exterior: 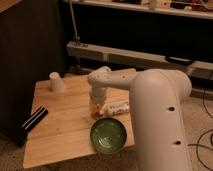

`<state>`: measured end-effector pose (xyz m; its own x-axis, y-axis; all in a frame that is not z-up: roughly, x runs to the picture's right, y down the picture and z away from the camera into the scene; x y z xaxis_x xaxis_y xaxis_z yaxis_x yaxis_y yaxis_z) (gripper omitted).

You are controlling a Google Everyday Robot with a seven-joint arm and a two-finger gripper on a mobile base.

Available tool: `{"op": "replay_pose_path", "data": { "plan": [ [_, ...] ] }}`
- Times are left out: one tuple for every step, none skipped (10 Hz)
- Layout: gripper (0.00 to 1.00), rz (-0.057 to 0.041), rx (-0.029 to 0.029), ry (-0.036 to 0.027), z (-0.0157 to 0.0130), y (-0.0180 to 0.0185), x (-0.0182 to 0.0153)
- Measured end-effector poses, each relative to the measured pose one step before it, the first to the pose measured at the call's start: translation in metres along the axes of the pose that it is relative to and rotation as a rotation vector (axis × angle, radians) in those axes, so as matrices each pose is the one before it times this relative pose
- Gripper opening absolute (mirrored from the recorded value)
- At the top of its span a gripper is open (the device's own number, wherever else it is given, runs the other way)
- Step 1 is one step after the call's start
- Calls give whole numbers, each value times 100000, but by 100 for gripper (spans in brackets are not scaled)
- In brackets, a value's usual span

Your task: Drag the pepper across the table

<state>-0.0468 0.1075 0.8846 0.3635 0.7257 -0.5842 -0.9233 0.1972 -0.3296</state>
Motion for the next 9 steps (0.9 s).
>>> {"op": "replay_pose_path", "data": {
  "plan": [
    [0,814,15,-191,-202,-566,169],
    [0,748,41,-188,-205,-480,142],
    [0,751,84,-254,-227,-479,122],
    [0,568,21,-290,-223,-321,54],
    [0,548,116,-229,-196,-346,62],
    [0,541,186,-348,-273,-370,60],
    [0,652,163,-198,-218,-403,78],
    [0,509,183,65,-165,-335,104],
    [0,525,141,70,-103,-333,101]
  ]
}}
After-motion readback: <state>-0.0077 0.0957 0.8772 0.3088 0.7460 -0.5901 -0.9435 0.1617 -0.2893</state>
